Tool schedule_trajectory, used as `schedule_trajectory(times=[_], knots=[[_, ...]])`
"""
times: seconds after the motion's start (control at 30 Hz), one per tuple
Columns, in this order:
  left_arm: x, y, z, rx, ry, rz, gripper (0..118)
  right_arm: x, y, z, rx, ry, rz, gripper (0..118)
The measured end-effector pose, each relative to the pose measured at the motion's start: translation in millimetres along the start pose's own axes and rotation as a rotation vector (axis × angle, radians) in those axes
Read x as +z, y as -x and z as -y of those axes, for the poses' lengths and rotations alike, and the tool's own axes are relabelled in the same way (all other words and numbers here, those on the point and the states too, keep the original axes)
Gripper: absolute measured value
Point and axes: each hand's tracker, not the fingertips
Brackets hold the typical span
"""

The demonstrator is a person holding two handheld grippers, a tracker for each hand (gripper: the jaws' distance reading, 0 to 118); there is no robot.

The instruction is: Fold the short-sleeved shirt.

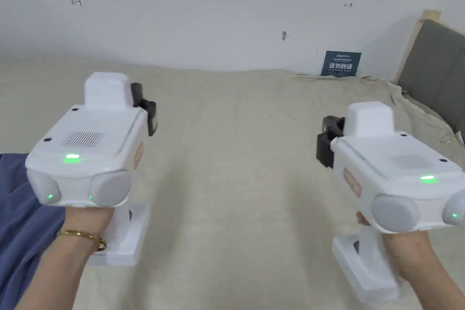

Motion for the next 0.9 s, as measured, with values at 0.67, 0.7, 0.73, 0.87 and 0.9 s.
schedule_trajectory(times=[0.67, 0.7, 0.73, 0.87, 0.9], knots=[[33.5, -21.9, 102.3, -0.149, 0.192, 0.025, 0, 30.3, -3.7, 86.2, 0.035, 0.101, 0.148, 0], [34.3, -21.1, 101.8, -0.151, 0.188, 0.023, 0, 30.5, -2.1, 86.3, 0.034, 0.101, 0.147, 0], [34.0, -20.3, 101.1, -0.15, 0.186, 0.023, 0, 30.7, -0.8, 86.6, 0.036, 0.102, 0.143, 0], [33.9, -17.7, 99.3, -0.133, 0.186, 0.018, 0, 29.4, -0.9, 87.2, 0.039, 0.105, 0.134, 0], [33.8, -17.5, 99.2, -0.134, 0.186, 0.018, 0, 29.1, -1.6, 87.4, 0.038, 0.108, 0.132, 0]])
